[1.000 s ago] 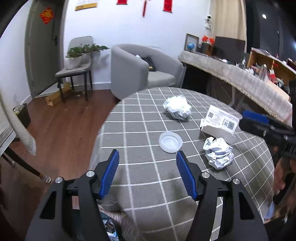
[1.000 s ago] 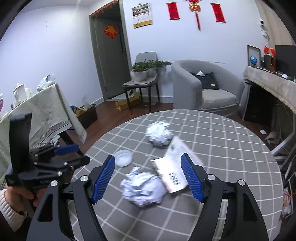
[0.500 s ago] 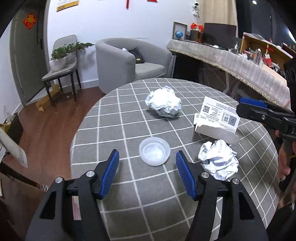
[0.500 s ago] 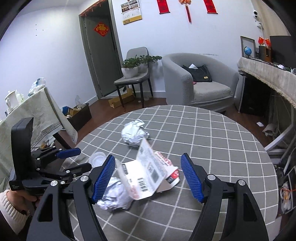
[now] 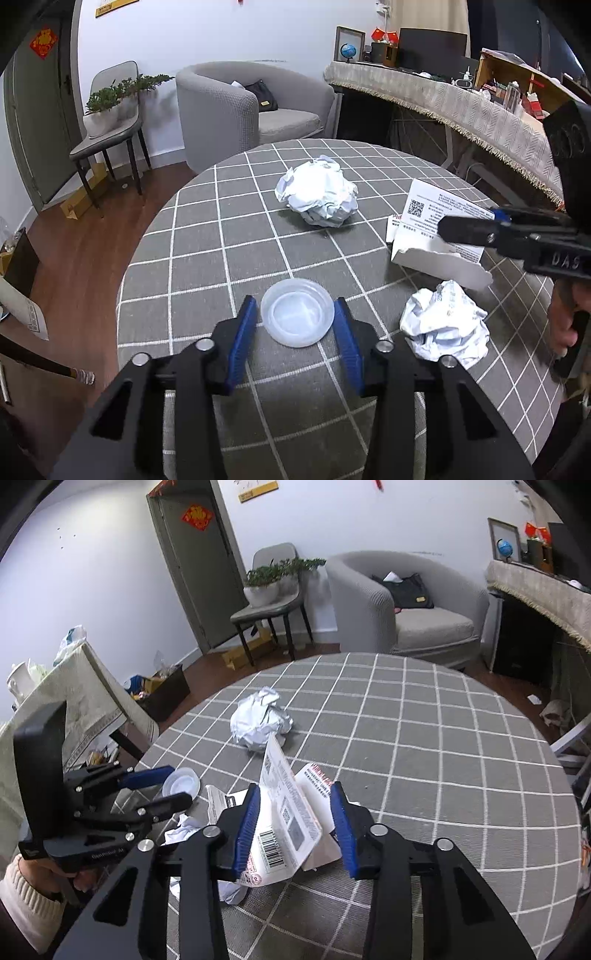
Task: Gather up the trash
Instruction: 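Grasp the white printed paper with the right tool while the left tool grasps a clear plastic lid, then drop the clear lid into the teal bin with the left tool while the right tool carries the paper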
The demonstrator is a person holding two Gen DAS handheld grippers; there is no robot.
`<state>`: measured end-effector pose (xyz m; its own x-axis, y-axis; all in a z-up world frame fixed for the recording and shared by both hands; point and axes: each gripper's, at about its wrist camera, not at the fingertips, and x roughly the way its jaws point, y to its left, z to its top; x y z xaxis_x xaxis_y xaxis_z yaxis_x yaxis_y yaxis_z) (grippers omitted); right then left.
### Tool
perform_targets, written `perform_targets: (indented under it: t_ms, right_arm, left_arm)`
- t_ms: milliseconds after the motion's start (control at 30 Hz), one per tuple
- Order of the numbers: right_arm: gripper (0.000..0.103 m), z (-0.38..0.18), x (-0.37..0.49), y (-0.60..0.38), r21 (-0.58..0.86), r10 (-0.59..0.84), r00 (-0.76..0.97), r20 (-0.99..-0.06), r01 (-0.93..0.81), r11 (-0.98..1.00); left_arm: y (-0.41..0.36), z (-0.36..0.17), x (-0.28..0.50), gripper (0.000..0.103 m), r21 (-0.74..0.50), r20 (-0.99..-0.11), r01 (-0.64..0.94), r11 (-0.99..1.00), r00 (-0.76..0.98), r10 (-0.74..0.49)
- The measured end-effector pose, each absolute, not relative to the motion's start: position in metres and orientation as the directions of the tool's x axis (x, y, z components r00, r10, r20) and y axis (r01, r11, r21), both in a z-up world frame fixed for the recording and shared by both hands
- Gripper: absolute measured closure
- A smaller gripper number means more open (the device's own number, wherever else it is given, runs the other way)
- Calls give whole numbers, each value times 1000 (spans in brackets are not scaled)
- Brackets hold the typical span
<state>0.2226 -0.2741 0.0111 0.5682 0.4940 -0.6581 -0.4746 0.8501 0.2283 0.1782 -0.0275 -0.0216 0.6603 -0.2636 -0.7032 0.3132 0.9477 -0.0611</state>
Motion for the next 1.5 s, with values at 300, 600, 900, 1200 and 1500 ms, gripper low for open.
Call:
perform_targets:
  t_ms: [300,600,900,1200,1500]
  right_arm:
    - [80,4,231,-257,213,487,531,-694,-494,843]
    - [99,3,229,-246,192,477,527,-704,-504,842]
    - [102,19,218,-244,154,454,605,-654,-481,863]
    - [102,34,201,-251,145,443,666,-600,-454,879]
    - [102,46,169,-236,157,475,687,-550,-474,867]
  left_arm:
    - [-31,-22,183,61,-71,-704,338,939,649,-287]
    - [-12,-17,181,61,-168,-669,293,941,668,-327]
    - [5,-12,167,61,-190,-649,245,951,696,-309]
    - [22,-4,145,61,-199,-630,192,961,726,-276]
    - [35,2,119,61,-215,-622,148,965,742,-252]
